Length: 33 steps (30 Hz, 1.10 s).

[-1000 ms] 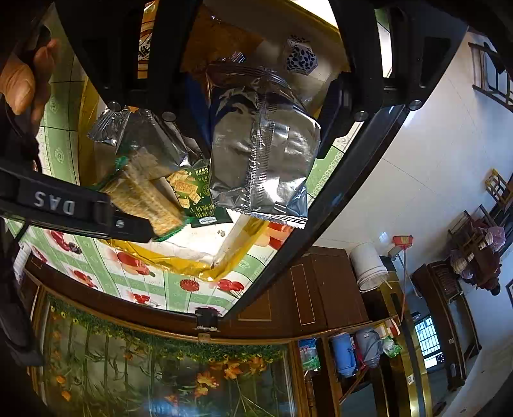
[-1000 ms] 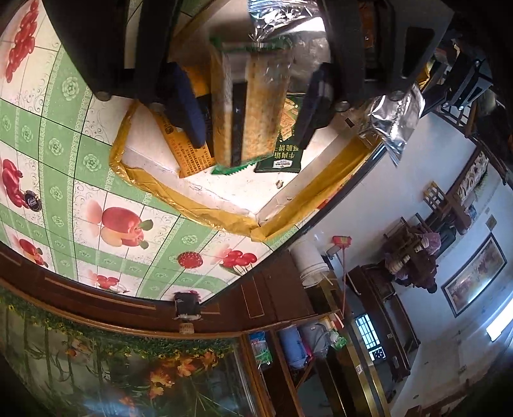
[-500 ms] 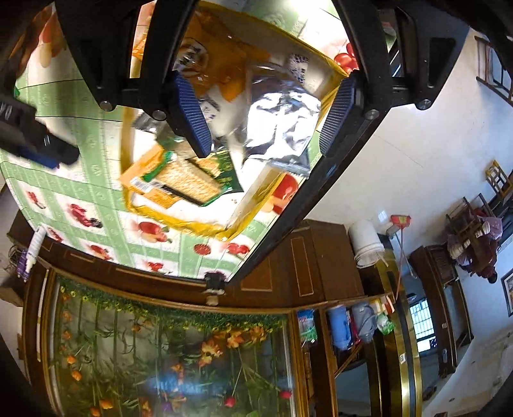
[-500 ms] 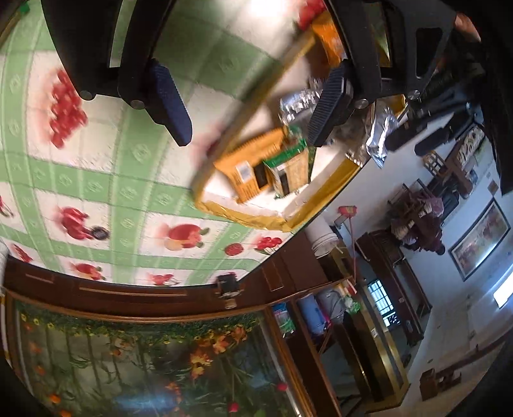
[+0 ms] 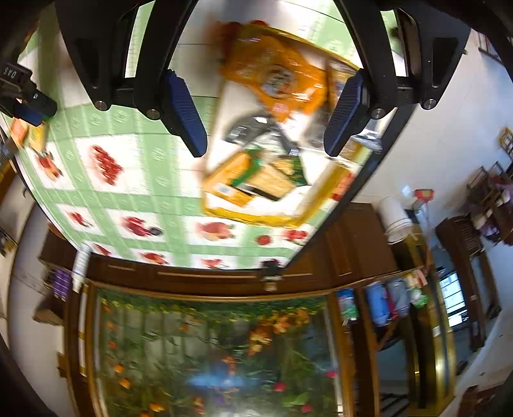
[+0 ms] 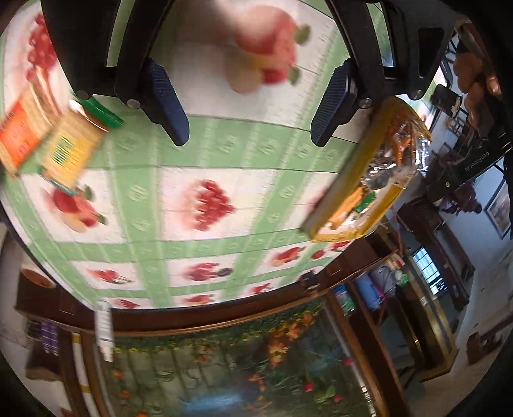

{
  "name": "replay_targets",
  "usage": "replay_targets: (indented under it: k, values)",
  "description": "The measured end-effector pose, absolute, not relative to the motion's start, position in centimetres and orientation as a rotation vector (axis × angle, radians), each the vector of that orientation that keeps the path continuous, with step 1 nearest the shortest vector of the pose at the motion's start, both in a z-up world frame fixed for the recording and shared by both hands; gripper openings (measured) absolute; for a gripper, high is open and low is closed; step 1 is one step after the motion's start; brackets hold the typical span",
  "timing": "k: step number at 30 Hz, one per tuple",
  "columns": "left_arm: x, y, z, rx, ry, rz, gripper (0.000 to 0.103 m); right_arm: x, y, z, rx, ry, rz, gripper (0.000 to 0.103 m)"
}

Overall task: Organize snacks
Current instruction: 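Move left tool to yellow-green cracker pack while right tool moves to orange cracker pack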

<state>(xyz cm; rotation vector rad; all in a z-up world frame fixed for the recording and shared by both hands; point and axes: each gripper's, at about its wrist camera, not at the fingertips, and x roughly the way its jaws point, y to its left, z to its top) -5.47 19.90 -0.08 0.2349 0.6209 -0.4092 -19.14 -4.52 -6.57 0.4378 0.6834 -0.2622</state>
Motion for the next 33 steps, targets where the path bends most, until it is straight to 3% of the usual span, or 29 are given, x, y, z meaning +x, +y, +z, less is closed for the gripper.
replay_targets:
  k: [17, 26, 33]
  values:
    - [-12.3, 7.6, -2.3, 0.376, 0.728, -0.744, 0.075, -32.3, -13.7, -9.0, 0.612, 0.655, -0.615, 0.081]
    - [-14.6, 3.7, -2.9, 0.435, 0.753, -0.834, 0.075, -31.2, -18.6, -10.6, 0.713, 0.685, -0.773, 0.081]
    - [-15.1, 0.9, -3.2, 0.474, 0.769, -0.895, 0.075, -27.6, -20.4, -10.7, 0.613, 0.736, -0.868, 0.082]
